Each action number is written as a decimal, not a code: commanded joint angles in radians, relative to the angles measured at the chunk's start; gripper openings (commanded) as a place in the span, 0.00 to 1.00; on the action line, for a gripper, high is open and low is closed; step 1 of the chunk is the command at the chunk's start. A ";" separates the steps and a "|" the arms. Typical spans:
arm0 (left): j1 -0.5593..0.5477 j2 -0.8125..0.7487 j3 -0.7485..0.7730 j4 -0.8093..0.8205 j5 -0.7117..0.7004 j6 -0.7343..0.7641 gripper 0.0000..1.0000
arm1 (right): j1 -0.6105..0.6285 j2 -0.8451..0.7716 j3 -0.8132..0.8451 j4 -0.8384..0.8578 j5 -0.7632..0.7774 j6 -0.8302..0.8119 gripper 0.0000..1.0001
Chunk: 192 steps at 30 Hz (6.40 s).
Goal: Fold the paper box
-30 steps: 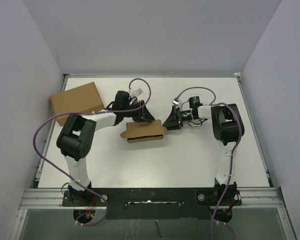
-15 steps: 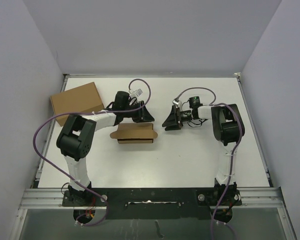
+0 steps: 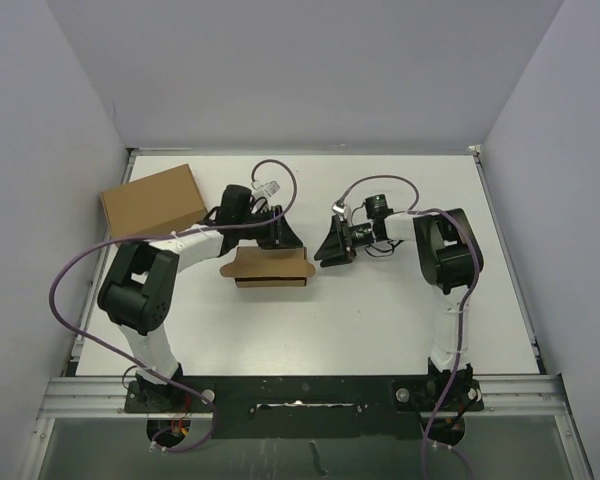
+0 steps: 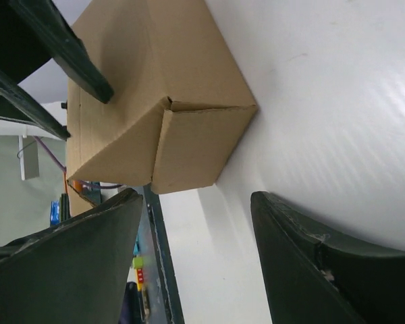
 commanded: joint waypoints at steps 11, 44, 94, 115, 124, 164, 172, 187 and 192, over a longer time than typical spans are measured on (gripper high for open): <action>0.214 -0.395 -0.151 -0.180 -0.158 0.111 0.53 | 0.066 -0.004 -0.034 0.037 0.076 0.033 0.67; 0.288 -0.366 -0.370 -0.166 -0.201 0.058 0.63 | 0.051 -0.169 -0.059 -0.071 0.174 -0.159 0.65; 0.244 -0.473 -0.344 -0.244 -0.266 0.057 0.62 | 0.103 -0.172 0.100 -0.262 0.290 -0.247 0.65; 0.282 -0.843 -0.670 0.162 -0.301 0.037 0.95 | 0.209 -0.214 0.391 -0.554 0.446 -0.869 0.78; 0.285 -0.807 -0.683 0.169 -0.280 0.007 0.93 | 0.218 -0.005 0.547 -0.677 0.354 -0.822 0.77; 0.299 -0.601 -0.717 0.310 -0.311 -0.127 0.84 | 0.094 0.106 0.414 -0.519 0.147 -0.463 0.63; 0.299 -0.495 -0.711 0.402 -0.214 -0.134 0.91 | 0.059 0.126 0.383 -0.508 0.123 -0.443 0.44; 0.294 -0.285 -0.717 0.756 -0.088 -0.342 0.97 | 0.043 0.140 0.374 -0.510 0.110 -0.450 0.41; 0.260 -0.222 -0.690 0.794 -0.147 -0.367 0.98 | 0.042 0.147 0.374 -0.510 0.112 -0.451 0.41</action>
